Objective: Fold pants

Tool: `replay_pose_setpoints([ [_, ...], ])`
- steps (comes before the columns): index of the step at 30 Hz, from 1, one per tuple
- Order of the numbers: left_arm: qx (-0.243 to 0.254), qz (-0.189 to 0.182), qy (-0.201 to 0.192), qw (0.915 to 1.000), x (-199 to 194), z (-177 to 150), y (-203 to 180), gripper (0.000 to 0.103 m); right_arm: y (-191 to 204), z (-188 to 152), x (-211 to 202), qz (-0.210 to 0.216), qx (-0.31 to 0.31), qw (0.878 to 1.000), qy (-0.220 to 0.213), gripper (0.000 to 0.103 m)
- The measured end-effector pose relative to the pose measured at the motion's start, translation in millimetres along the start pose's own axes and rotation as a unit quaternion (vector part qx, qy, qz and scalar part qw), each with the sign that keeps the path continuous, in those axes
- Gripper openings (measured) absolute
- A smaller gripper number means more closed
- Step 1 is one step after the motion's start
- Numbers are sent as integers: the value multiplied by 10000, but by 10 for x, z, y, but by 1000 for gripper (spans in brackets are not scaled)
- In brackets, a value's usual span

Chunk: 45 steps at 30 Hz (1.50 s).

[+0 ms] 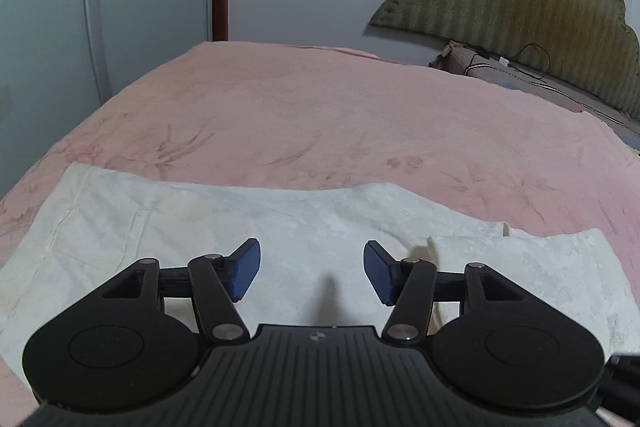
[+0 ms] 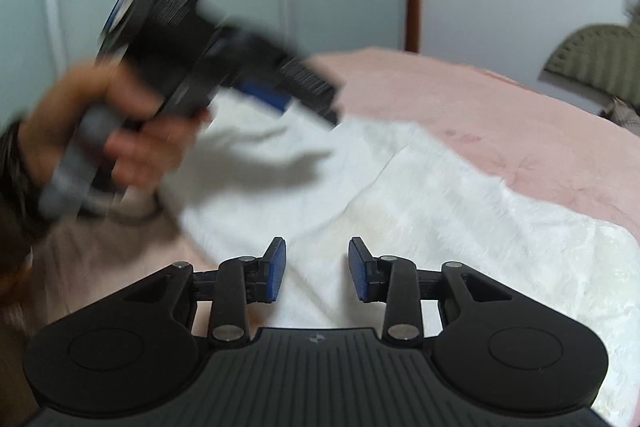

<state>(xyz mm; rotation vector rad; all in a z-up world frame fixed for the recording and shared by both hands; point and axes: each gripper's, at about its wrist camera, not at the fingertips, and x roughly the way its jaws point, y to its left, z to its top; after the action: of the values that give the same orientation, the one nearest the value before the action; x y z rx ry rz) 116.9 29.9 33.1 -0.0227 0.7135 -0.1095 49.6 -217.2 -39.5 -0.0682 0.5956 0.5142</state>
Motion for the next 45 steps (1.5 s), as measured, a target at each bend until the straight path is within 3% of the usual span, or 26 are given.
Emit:
replay_pose_setpoints([
  [3, 135, -68, 95, 9998, 11, -15, -16, 62, -164, 58, 107, -218, 345, 9991, -108, 34],
  [11, 533, -408, 218, 9975, 53, -132, -324, 62, -345, 49, 364, -960, 567, 9932, 328, 39],
  [14, 735, -571, 111, 9956, 30, -173, -500, 65, -366, 47, 174, -1047, 660, 9923, 92, 40],
  [17, 920, -714, 72, 9932, 76, -232, -711, 68, -503, 10, -75, -1813, 495, 9821, -159, 40],
  [20, 1194, -809, 193, 9894, 208, -338, -935, 70, -858, -61, -234, -2045, 844, 9752, 16, 44],
  [23, 1577, -651, 293, 9849, 355, -522, -1089, 75, -1179, -242, -327, -2023, 1297, 9698, 425, 45],
  [25, 1762, -416, -22, 9835, 317, -611, -1103, 89, -1263, -364, -547, -2312, 1543, 9604, 171, 45],
  [28, 1895, -258, -204, 9813, 319, -676, -1130, 95, -1351, -534, -894, -2638, 2046, 9417, -411, 45],
  [30, 1849, -150, -303, 9822, 331, -715, -1141, 99, -1338, -585, -1002, -2845, 2015, 9364, -398, 45],
  [33, 1888, -16, -492, 9808, 317, -782, -1164, 101, -1237, -522, -969, -2979, 1598, 9408, -245, 46],
  [37, 2042, 137, -701, 9763, 269, -844, -1227, 102, -1111, -325, -712, -2616, 953, 9604, -114, 58],
  [40, 2074, 172, -743, 9753, 255, -855, -1237, 102, -1049, -108, -472, -2336, 589, 9705, -86, 59],
  [42, 1985, 103, -689, 9776, 267, -837, -1210, 103, -1123, -20, -271, -2160, 770, 9734, 15, 71],
  [45, 1781, -35, -565, 9824, 297, -808, -1139, 102, -1226, -58, 18, -1989, 1085, 9727, 503, 89],
])
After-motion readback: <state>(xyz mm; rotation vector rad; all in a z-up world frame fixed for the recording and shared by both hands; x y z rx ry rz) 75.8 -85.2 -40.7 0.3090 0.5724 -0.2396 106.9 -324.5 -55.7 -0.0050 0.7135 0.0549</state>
